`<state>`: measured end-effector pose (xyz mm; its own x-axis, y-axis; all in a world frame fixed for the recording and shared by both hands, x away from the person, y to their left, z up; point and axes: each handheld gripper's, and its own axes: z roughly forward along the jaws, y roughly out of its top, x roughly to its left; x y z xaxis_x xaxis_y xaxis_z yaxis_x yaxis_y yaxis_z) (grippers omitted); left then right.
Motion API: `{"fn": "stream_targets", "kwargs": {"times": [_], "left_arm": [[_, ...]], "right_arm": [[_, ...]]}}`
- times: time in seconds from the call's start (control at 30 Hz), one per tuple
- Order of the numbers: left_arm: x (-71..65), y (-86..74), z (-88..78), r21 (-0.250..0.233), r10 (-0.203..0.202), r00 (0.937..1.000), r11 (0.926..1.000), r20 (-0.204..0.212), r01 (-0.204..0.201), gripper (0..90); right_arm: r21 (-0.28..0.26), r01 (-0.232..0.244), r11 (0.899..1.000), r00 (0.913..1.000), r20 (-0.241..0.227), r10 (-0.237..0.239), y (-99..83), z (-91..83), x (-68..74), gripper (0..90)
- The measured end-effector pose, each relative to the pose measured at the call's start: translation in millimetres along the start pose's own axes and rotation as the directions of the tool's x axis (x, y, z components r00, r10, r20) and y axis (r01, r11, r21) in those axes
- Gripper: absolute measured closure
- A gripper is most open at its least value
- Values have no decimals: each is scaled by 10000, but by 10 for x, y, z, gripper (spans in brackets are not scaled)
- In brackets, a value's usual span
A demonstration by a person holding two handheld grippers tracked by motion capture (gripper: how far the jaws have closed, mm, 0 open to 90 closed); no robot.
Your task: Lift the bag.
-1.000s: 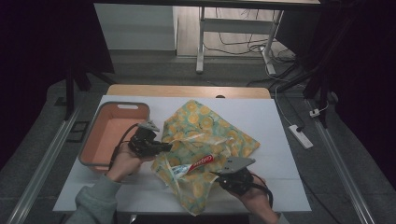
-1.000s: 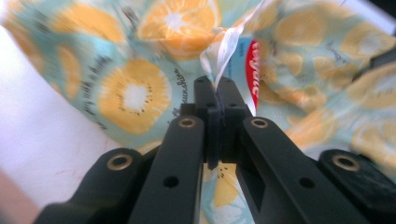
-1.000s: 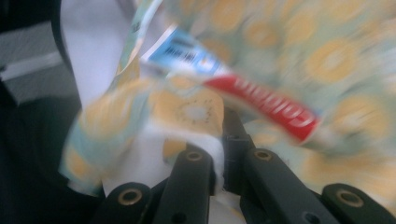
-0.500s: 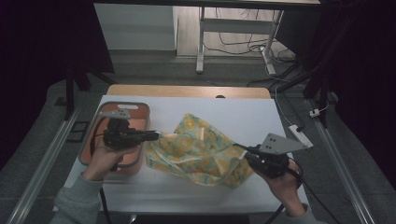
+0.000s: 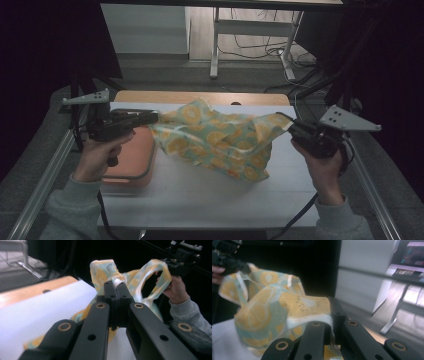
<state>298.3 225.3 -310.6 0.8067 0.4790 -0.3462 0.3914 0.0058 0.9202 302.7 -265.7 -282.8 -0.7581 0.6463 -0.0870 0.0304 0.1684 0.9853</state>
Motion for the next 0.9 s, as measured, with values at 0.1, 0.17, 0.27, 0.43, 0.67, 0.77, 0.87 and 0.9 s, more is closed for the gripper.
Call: {"fn": "stream_targets", "kwargs": {"times": [0.1,0.17,0.27,0.43,0.67,0.77,0.87,0.9], "left_arm": [[-48,71,74,56,330,9986,9994,-412,-328,886],[-28,66,207,446,513,9949,9979,-873,-475,886],[117,-23,481,1318,519,9894,9907,-1356,-339,884],[477,-293,887,2493,101,9808,9676,-1947,395,883],[676,-536,1095,2810,-89,9721,9567,-2342,764,693],[652,-530,1010,2454,209,9559,9679,-2928,540,194],[626,-518,762,2087,212,9596,9772,-2804,394,86],[615,-526,694,2065,264,9576,9778,-2869,349,86]], "right_arm": [[-114,415,9991,9970,666,-407,128,49,-68,900],[115,129,9999,9960,879,-139,110,160,-174,900],[1223,-162,9924,9940,1097,27,-70,408,-359,900],[2536,-1097,9611,9894,1205,812,-603,753,-615,900],[3422,-1701,9241,9849,890,1483,-1086,969,-716,871],[3277,-1690,9296,9851,877,1482,-1086,951,-695,492],[2687,-1703,9480,9844,899,1514,-1001,752,-659,292],[2555,-1808,9498,9831,744,1671,-975,663,-656,267]]}}
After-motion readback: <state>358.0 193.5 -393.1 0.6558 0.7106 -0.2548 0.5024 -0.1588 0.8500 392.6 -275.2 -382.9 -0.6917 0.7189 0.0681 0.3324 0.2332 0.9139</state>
